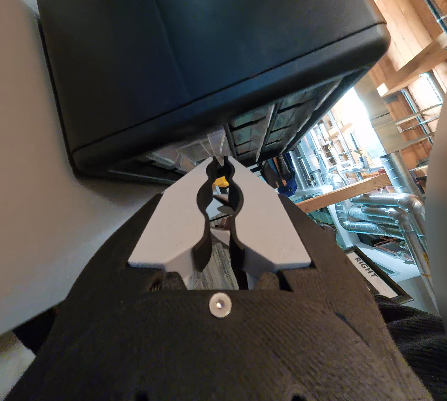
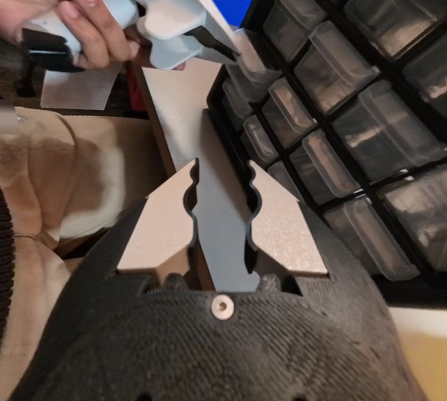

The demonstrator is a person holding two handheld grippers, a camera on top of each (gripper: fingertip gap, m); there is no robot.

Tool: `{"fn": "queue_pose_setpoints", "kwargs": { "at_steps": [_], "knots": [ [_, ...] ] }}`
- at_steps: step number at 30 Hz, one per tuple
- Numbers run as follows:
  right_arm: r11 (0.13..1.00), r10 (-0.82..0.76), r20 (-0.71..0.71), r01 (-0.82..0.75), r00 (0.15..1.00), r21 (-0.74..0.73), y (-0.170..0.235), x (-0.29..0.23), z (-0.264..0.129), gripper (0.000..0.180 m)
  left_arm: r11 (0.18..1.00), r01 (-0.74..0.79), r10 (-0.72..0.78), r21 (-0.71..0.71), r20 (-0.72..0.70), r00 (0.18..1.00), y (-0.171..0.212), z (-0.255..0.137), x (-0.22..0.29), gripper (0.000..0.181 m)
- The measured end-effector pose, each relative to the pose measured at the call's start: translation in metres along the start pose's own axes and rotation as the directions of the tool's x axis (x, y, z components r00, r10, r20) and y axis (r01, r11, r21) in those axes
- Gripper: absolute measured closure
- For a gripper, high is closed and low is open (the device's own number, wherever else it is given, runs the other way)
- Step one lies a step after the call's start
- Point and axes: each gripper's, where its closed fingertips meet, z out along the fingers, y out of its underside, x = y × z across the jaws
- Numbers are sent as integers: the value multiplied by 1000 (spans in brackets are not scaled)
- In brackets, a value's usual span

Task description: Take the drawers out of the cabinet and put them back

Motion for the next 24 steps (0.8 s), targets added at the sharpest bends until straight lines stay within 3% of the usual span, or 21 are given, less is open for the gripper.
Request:
{"fn": "queue_pose_setpoints", "kwargs": {
  "at_steps": [1,5,9,14,24],
  "knots": [
    [1000,1,-8,0,1000,9,-3,3,-2,141,1000,4,-4,-5,6,1000,4,-2,2,177],
    [998,-4,-25,6,1000,59,-24,11,-6,141,998,62,-62,-20,6,998,16,-8,3,178],
    [997,-16,6,15,1000,70,-41,13,6,143,989,144,-141,-37,76,987,25,-16,-8,159],
    [994,60,111,-70,992,83,-62,24,14,138,994,107,-110,31,121,987,2,-35,-15,146],
    [956,-286,56,289,957,-47,-78,12,59,150,999,2,-7,42,110,994,-32,-39,-18,139]
  ]
}}
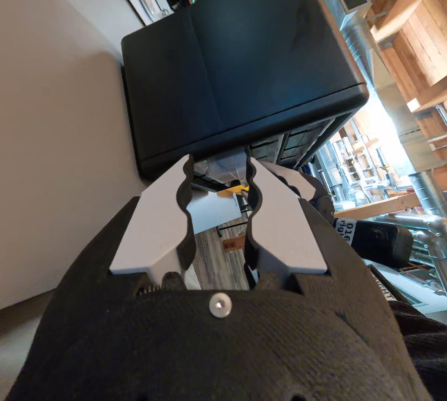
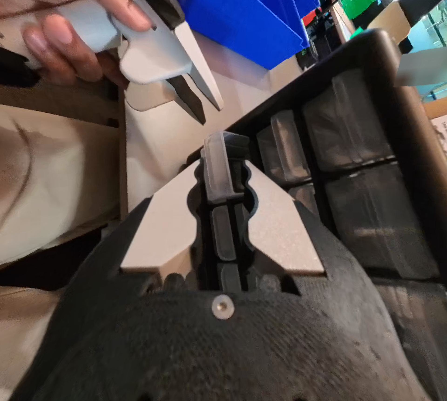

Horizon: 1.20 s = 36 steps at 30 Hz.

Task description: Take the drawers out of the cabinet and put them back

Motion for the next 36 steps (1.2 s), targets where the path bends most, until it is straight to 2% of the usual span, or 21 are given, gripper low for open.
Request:
{"fn": "queue_pose_setpoints", "kwargs": {
  "at_steps": [3,5,7,15,20,29,36],
  "knots": [
    [997,-15,31,17,999,-76,7,0,12,149,1000,-6,5,-8,-11,1000,-1,0,1,139],
    [992,8,67,1,998,-127,14,-3,17,160,1000,8,-8,-28,-21,1000,2,2,1,139],
    [990,33,79,-21,996,-138,14,-4,18,161,998,32,-35,-60,-38,999,6,5,3,139],
    [987,140,231,-116,963,-115,0,-32,0,162,999,-17,16,-35,-28,999,-2,3,3,139],
    [981,194,377,-181,906,-70,-17,-59,-17,164,999,-13,12,-33,-23,1000,-2,4,0,138],
    [966,248,468,-255,848,-50,-20,-76,-38,166,999,12,-12,-49,-17,1000,3,5,-6,138],
    [911,346,545,-412,764,-1,-37,-76,-57,166,995,44,-46,-86,-22,999,11,8,-9,138]
  ]
}}
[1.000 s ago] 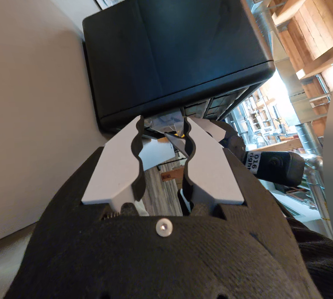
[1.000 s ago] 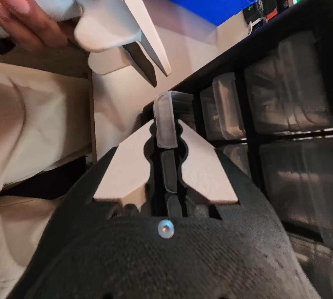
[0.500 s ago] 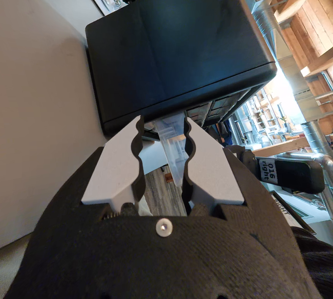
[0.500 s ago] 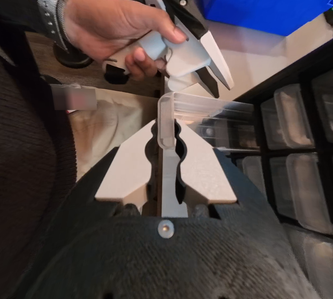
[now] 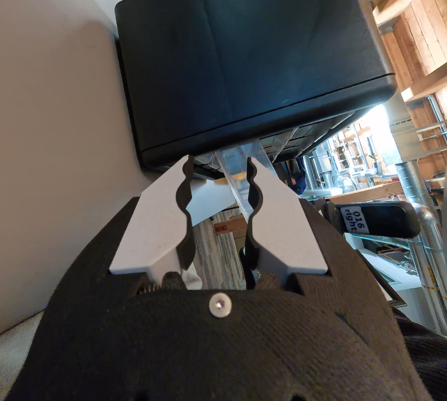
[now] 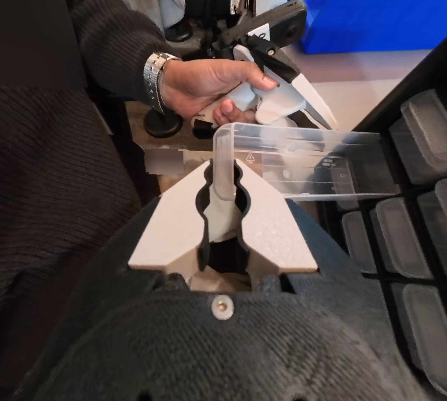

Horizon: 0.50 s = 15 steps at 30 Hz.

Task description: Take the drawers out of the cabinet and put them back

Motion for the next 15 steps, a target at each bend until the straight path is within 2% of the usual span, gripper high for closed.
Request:
{"fn": "queue_pose_setpoints", "kwargs": {
  "at_steps": [7,11,15],
  "knots": [
    [988,110,36,-113,993,109,-12,4,-10,165,1000,3,-3,1,1,1000,-1,0,-1,138],
    [891,321,101,-337,942,306,-47,22,-29,165,1000,15,-15,-2,2,1000,1,0,-3,139],
    [850,377,134,-400,917,342,-58,30,-36,165,1000,18,-18,2,4,1000,0,0,-4,139]
  ]
}}
